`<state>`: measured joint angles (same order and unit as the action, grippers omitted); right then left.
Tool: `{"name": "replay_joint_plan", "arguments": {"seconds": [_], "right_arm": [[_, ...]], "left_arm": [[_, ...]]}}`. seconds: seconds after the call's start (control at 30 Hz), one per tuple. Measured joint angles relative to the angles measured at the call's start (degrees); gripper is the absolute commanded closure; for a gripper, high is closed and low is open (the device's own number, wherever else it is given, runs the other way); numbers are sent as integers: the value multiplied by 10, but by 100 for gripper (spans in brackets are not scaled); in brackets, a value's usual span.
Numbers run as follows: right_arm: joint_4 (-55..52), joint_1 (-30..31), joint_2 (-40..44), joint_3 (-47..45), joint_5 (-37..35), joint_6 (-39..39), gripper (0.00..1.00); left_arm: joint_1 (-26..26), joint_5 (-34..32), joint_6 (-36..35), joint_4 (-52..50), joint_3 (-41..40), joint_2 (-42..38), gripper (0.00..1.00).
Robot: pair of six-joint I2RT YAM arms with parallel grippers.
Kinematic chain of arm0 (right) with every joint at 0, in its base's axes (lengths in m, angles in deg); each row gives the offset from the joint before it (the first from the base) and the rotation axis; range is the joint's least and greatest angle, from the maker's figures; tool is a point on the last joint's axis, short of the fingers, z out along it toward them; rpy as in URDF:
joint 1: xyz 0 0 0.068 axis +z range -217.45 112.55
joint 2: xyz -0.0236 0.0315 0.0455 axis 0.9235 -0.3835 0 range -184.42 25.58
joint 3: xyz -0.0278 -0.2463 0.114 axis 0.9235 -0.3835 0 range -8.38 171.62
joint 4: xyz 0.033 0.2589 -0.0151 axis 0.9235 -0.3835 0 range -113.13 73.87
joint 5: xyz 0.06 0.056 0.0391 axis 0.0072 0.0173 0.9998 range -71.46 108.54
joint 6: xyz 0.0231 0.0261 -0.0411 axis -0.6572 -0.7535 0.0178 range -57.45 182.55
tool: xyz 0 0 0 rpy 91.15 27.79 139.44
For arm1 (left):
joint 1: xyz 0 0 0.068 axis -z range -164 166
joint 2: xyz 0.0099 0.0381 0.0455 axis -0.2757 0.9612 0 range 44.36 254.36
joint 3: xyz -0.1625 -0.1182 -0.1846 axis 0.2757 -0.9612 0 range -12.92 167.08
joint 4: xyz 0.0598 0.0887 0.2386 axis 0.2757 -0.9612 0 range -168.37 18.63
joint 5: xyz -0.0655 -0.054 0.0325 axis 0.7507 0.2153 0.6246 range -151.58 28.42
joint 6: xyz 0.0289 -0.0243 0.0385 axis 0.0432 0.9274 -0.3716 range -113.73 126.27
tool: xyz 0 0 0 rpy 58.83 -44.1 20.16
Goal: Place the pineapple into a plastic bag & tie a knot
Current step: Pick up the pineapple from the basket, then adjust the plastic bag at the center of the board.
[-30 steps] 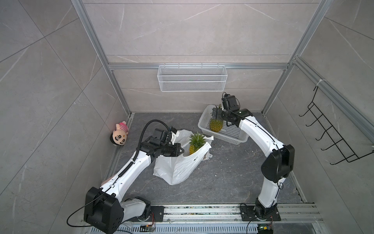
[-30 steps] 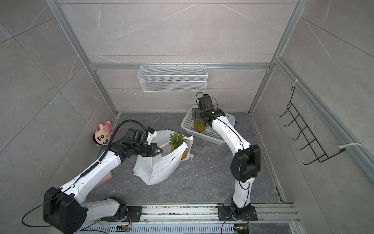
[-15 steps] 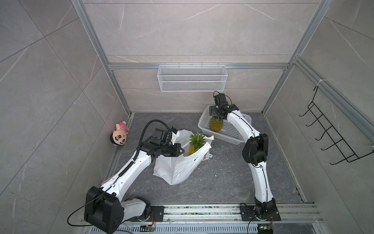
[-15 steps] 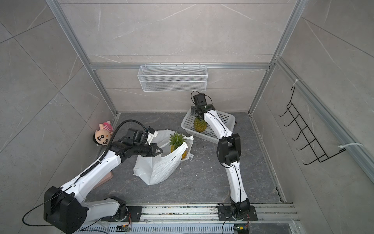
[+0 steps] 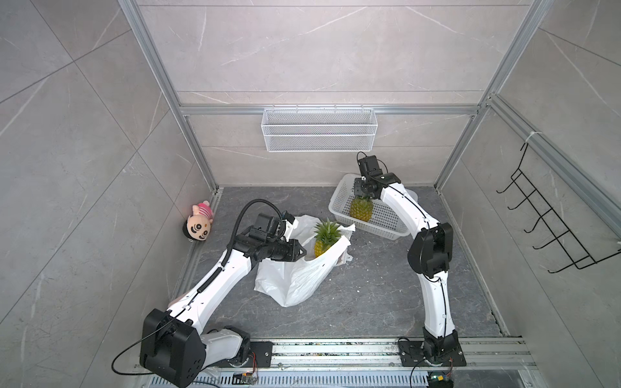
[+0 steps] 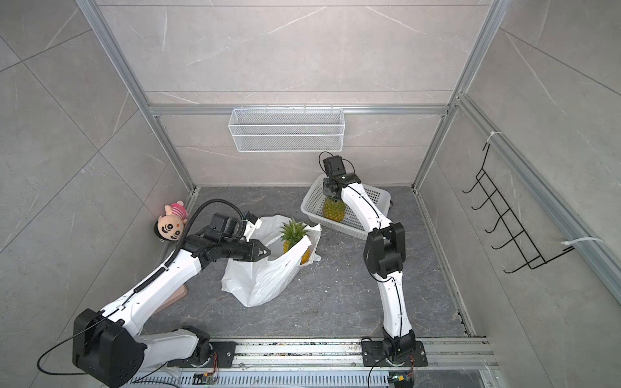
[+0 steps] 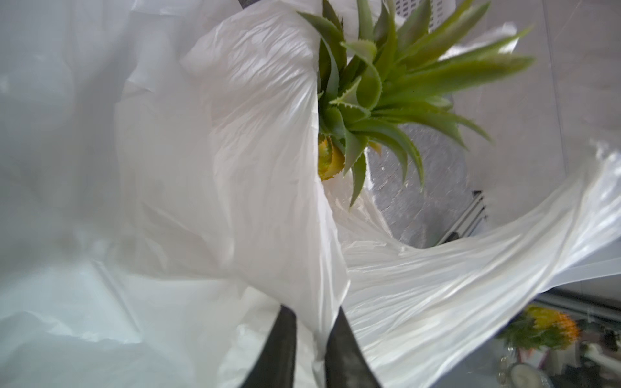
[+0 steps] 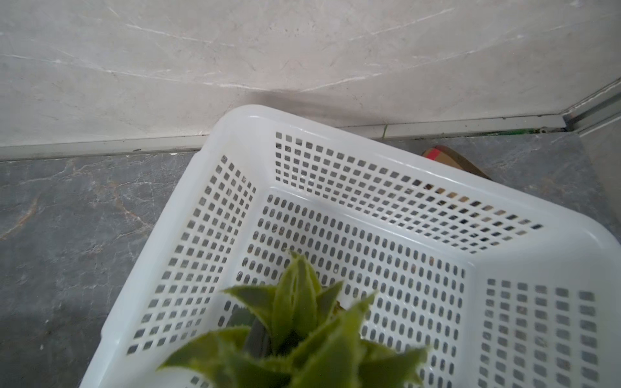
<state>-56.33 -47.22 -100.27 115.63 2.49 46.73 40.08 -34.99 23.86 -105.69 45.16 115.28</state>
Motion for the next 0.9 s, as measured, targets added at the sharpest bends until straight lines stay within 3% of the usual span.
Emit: {"name": "replay_joint_plan", "arguments": {"seconds": [0.07,0.23,0.47,0.67,0.9], "right_arm": [[2,-1,41,-26,3,2,100],[6,-5,172,-83,6,4,100],[-6,-27,366,-189,4,-3,100],[-70,-46,483,-299,18,-10,100],[-121,-49,579,-377,41,-23,100]], "left_arm": [[0,-26,-1,-9,1,-16,30],[21,-108,-13,-37,29,-68,14],[190,-224,-46,-39,108,-96,8],[317,-266,-93,-10,174,4,2],[352,-286,-130,9,237,155,9]]}}
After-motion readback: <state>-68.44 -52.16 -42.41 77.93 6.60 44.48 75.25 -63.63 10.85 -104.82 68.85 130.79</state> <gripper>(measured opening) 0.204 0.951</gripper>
